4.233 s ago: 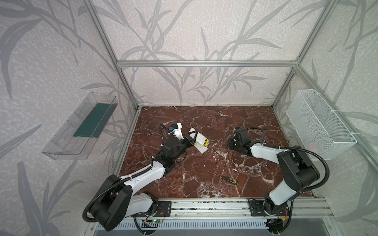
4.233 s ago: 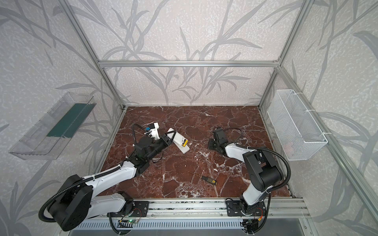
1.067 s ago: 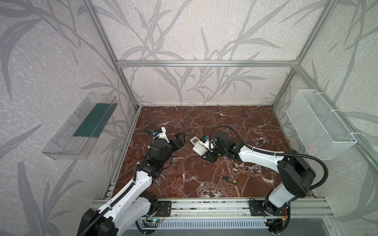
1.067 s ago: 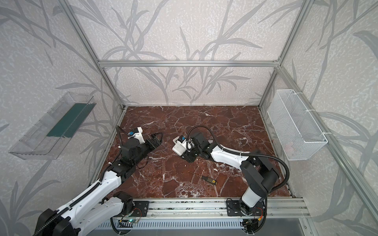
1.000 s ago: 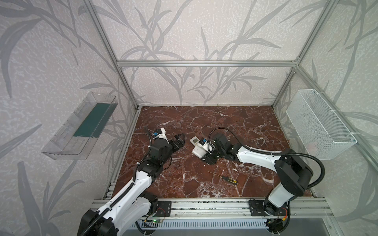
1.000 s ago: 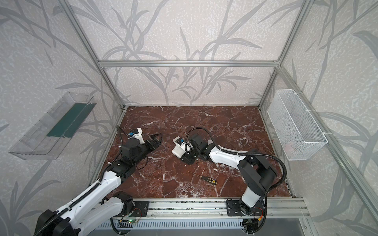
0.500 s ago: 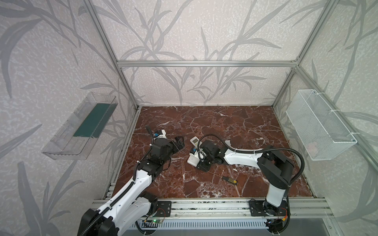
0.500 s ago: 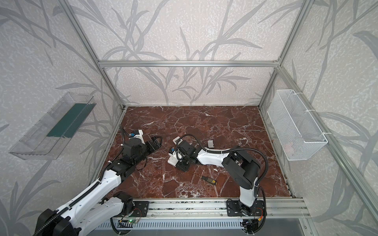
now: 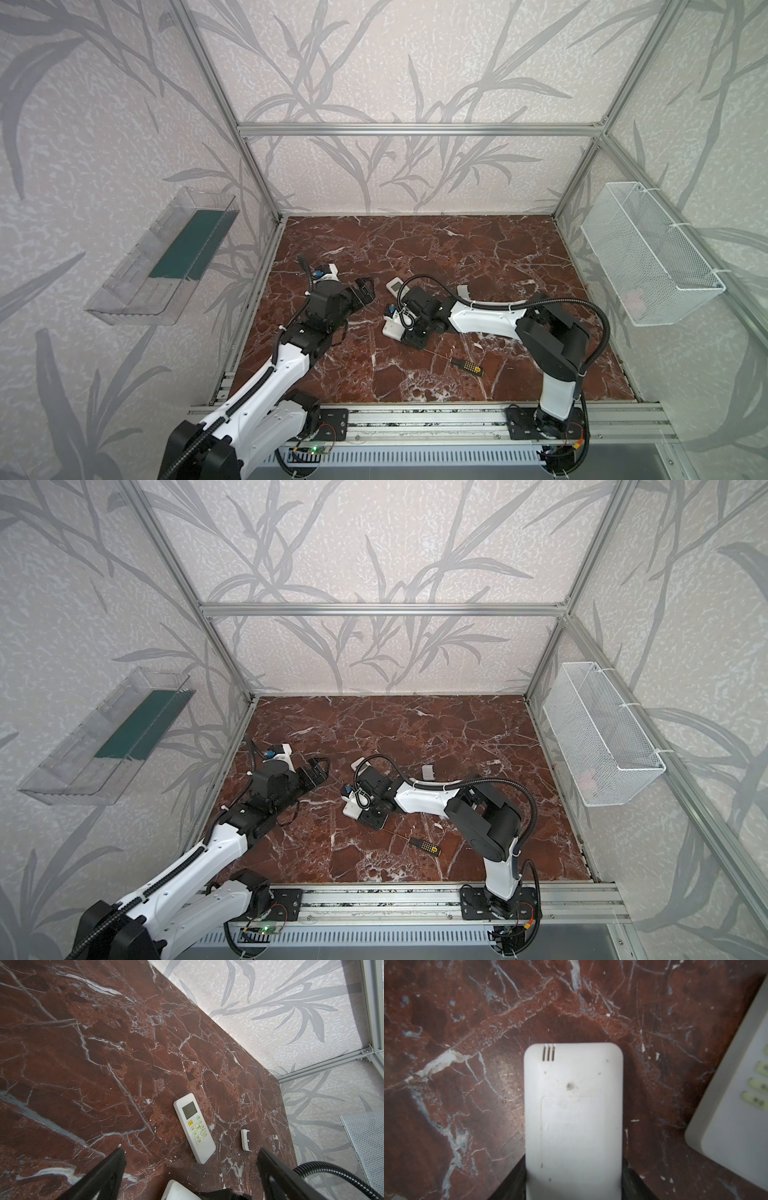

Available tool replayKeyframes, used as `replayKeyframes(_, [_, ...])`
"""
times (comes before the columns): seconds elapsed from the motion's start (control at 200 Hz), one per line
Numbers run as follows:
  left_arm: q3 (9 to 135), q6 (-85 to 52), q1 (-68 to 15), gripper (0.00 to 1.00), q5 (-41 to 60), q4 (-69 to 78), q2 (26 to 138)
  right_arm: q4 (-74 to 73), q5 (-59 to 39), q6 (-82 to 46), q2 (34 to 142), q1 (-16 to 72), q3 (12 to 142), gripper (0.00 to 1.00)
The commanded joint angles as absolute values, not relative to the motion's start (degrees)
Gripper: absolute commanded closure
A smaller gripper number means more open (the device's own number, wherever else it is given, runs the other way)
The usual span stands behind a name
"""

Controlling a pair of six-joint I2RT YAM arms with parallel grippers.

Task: Unload the batteries from the remote control
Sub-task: 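Lower the remote onto the table with the right gripper while the left gripper withdraws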

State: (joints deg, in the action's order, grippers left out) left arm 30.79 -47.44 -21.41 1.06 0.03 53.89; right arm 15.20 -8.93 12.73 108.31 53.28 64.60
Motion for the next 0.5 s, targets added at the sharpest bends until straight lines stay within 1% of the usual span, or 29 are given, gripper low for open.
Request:
replayKeyframes(0.0, [31.8, -46.7, -21.0, 0.01, 0.0, 0.6, 54.4, 19.1, -8.0, 15.4, 110.0, 53.6, 66.4, 0.40])
replayKeyframes(0.27, [31.7, -46.9, -20.9, 0.01, 0.4, 1.4, 55.5, 23.5, -7.2, 18.4, 111.8, 53.6, 69.3, 0.35])
replayKeyframes(0.495, [32.3, -46.3, -20.7, 0.01, 0.7, 1.4, 56.2, 24.0, -5.5, 18.8, 109.3, 53.6, 68.4, 0.31])
